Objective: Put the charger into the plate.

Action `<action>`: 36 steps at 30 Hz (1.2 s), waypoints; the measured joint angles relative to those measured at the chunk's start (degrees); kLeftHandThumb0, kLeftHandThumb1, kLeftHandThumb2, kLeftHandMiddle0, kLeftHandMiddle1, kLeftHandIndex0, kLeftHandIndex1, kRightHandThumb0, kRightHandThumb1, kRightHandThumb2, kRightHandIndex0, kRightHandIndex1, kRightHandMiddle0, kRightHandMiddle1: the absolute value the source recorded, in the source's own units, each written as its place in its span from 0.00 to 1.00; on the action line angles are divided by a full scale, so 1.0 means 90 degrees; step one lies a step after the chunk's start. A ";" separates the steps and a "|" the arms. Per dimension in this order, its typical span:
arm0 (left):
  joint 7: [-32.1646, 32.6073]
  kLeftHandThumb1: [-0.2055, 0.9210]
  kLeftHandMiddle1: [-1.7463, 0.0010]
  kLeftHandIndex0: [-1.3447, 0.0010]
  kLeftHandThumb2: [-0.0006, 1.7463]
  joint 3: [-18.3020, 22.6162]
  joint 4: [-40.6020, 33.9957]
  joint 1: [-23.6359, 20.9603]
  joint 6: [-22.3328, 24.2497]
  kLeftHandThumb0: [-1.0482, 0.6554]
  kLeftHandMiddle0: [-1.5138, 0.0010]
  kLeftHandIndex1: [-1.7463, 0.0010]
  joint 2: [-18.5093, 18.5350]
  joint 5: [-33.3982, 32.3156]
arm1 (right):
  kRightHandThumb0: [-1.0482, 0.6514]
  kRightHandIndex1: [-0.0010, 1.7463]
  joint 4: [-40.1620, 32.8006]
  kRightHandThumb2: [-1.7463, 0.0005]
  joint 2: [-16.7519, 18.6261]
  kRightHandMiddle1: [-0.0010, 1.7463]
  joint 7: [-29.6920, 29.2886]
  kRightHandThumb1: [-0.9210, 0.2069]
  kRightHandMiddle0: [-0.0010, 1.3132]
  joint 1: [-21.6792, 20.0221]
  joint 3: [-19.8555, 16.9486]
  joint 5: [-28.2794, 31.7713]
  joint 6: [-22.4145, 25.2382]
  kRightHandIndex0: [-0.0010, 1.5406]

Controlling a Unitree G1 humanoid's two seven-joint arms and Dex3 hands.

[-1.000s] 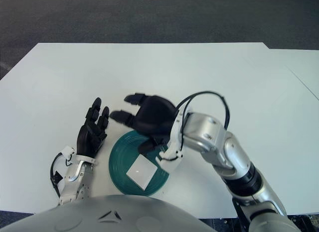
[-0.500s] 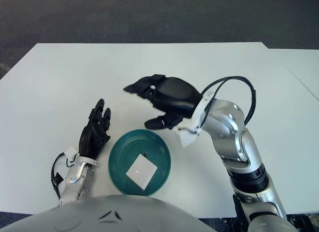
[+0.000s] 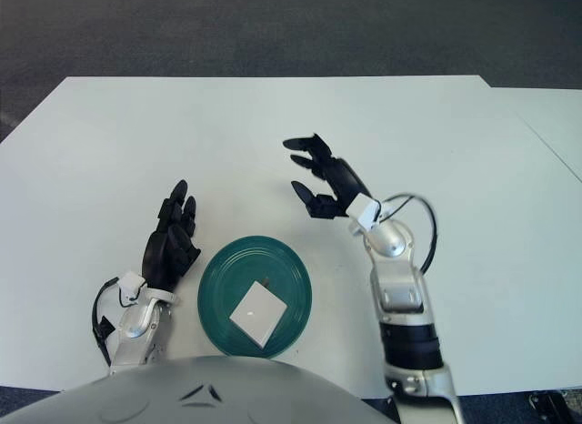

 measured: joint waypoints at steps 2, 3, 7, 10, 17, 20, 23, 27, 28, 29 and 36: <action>0.0036 1.00 0.99 1.00 0.59 0.0004 -0.0010 0.0052 -0.0043 0.07 0.93 0.73 0.0018 0.0114 | 0.26 0.21 0.0217 0.75 0.0239 0.60 -0.0266 0.04 0.13 0.0136 -0.0128 0.0243 0.0005 0.33; 0.0058 1.00 0.99 1.00 0.59 0.0011 -0.0009 0.0067 -0.0061 0.07 0.93 0.72 0.0032 0.0181 | 0.28 0.26 0.0307 0.73 0.0346 0.60 -0.0411 0.05 0.13 0.0157 -0.0199 0.0338 0.0019 0.32; 0.0090 1.00 1.00 1.00 0.60 0.0042 -0.0001 0.0065 -0.0076 0.07 0.94 0.73 0.0066 0.0293 | 0.30 0.36 0.0477 0.68 0.0540 0.60 -0.0770 0.08 0.13 0.0123 -0.0406 0.0701 0.0032 0.30; 0.0088 1.00 1.00 1.00 0.60 0.0050 -0.0002 0.0043 -0.0073 0.07 0.95 0.73 0.0081 0.0281 | 0.30 0.38 0.0703 0.66 0.0621 0.59 -0.0915 0.07 0.12 0.0042 -0.0568 0.0991 -0.0026 0.29; 0.0038 1.00 1.00 1.00 0.60 0.0050 -0.0020 0.0030 -0.0044 0.07 0.94 0.73 0.0109 0.0113 | 0.27 0.37 0.1165 0.65 0.0873 0.58 -0.1216 0.01 0.08 0.0079 -0.0726 0.1353 -0.0155 0.26; 0.0022 1.00 0.99 1.00 0.60 0.0037 -0.0092 0.0046 0.0078 0.08 0.94 0.72 0.0112 0.0035 | 0.27 0.37 0.1276 0.64 0.0966 0.58 -0.1313 0.00 0.08 0.0083 -0.0739 0.1414 -0.0256 0.26; 0.0023 1.00 0.99 1.00 0.60 0.0007 -0.0214 0.0068 0.0279 0.08 0.93 0.72 0.0108 0.0009 | 0.27 0.36 0.1390 0.64 0.1026 0.58 -0.1363 0.00 0.08 0.0084 -0.0753 0.1457 -0.0403 0.25; 0.0024 1.00 0.99 1.00 0.61 -0.0023 -0.0319 0.0097 0.0424 0.08 0.92 0.70 0.0101 -0.0018 | 0.27 0.33 0.1521 0.62 0.1068 0.57 -0.1371 0.00 0.09 0.0097 -0.0758 0.1489 -0.0586 0.26; 0.0027 1.00 0.99 1.00 0.61 -0.0028 -0.0338 0.0107 0.0446 0.09 0.92 0.69 0.0098 -0.0017 | 0.27 0.32 0.1567 0.62 0.1076 0.58 -0.1370 0.00 0.10 0.0104 -0.0758 0.1497 -0.0652 0.26; 0.0033 1.00 0.99 1.00 0.61 -0.0035 -0.0354 0.0117 0.0459 0.09 0.92 0.69 0.0094 -0.0014 | 0.27 0.32 0.1613 0.62 0.1082 0.58 -0.1368 0.00 0.10 0.0117 -0.0759 0.1503 -0.0712 0.26; 0.0114 1.00 0.99 1.00 0.60 -0.0060 -0.0474 0.0174 0.0636 0.10 0.92 0.71 0.0055 0.0076 | 0.27 0.33 0.2617 0.60 0.0979 0.58 -0.1048 0.00 0.11 0.0024 -0.0884 0.1627 -0.1897 0.29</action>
